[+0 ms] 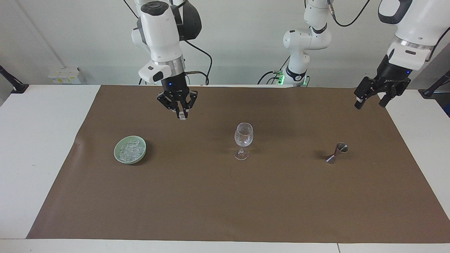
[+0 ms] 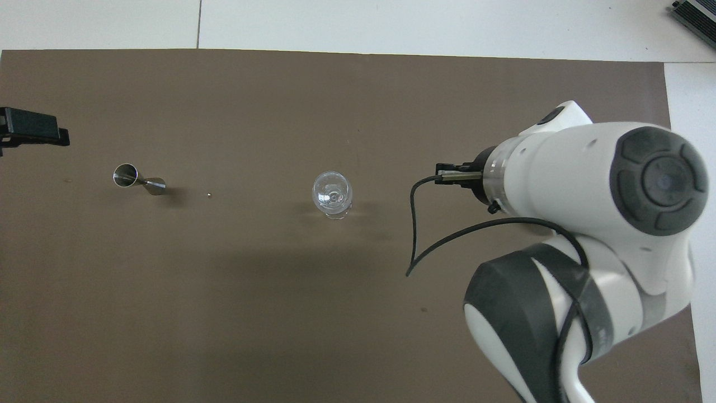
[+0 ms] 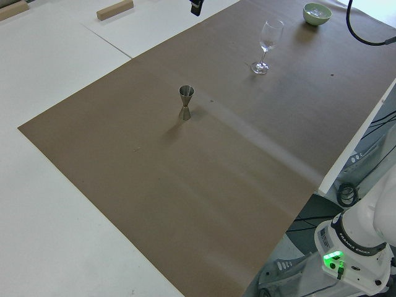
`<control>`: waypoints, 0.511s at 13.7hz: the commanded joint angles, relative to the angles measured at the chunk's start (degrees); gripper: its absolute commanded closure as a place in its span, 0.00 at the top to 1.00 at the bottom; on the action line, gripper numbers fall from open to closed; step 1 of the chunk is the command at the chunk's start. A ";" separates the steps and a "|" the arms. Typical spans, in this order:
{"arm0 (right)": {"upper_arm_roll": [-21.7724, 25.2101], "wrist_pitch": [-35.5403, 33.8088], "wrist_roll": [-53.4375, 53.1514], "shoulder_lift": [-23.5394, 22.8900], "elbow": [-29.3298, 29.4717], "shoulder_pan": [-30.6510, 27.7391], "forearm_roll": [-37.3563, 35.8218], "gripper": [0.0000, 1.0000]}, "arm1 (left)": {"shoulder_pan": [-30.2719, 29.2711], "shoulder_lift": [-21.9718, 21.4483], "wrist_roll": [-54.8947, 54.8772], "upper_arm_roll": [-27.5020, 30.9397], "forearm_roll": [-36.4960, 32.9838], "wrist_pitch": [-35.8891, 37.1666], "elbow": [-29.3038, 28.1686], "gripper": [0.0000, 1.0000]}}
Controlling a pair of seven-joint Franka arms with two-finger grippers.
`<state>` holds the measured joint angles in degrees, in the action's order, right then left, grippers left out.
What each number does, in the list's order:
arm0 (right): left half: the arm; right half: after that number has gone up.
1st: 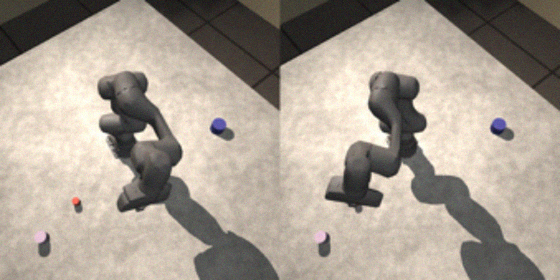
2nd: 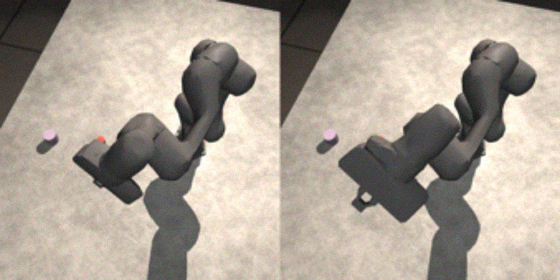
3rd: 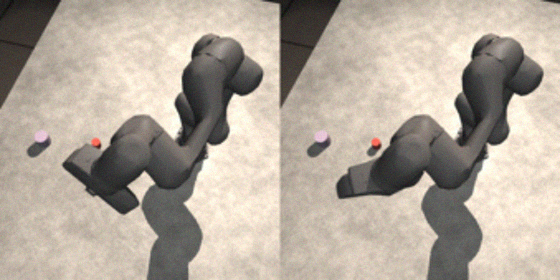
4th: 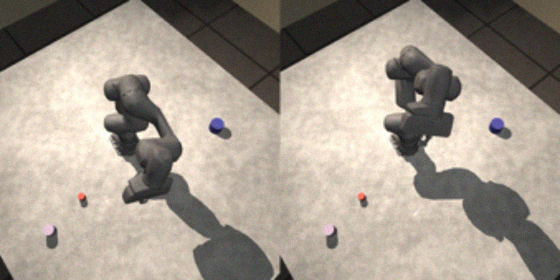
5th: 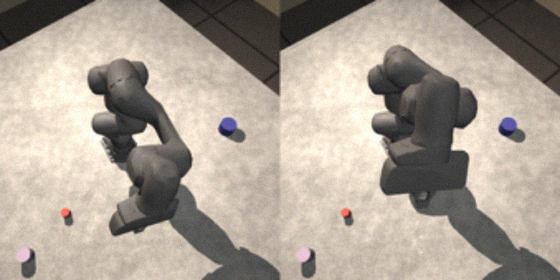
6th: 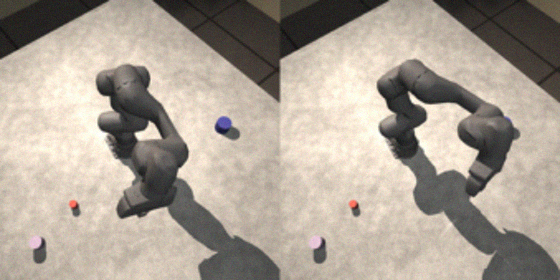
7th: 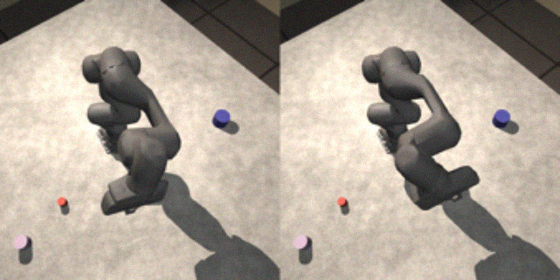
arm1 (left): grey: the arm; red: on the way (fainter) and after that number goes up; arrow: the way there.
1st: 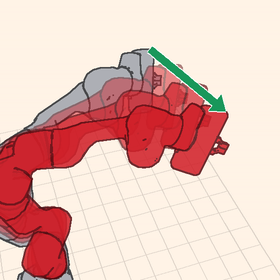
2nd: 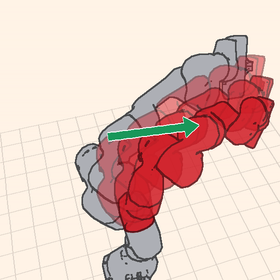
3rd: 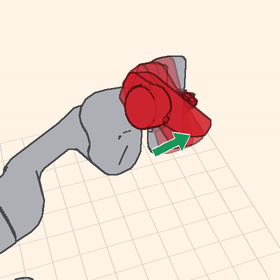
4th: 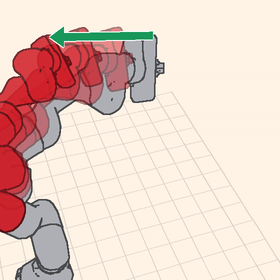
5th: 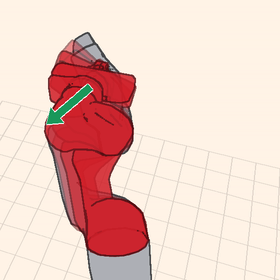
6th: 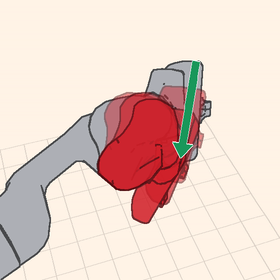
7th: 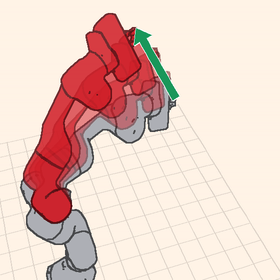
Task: Pour wine and add ice with both arms
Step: 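Carry the ice toward the glass with the right gripper while the left gripper withdraws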
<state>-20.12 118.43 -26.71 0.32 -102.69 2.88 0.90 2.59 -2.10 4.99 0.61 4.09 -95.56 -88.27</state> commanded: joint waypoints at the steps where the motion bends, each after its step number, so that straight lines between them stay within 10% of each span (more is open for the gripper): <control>1: -2.99 5.47 -6.57 -1.20 0.73 -0.25 3.49 0.00 | 1.54 -1.50 -4.89 1.06 -2.06 6.41 -0.24 1.00; 7: -2.91 17.78 -13.36 -6.47 0.82 7.22 3.50 0.00 | 0.23 -1.77 -5.43 -1.31 -2.42 8.46 -0.24 1.00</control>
<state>-22.98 133.30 -38.30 -3.72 -102.71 8.38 3.31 2.84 -3.64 0.10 0.14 2.98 -87.96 -88.44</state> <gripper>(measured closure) 0.780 0.000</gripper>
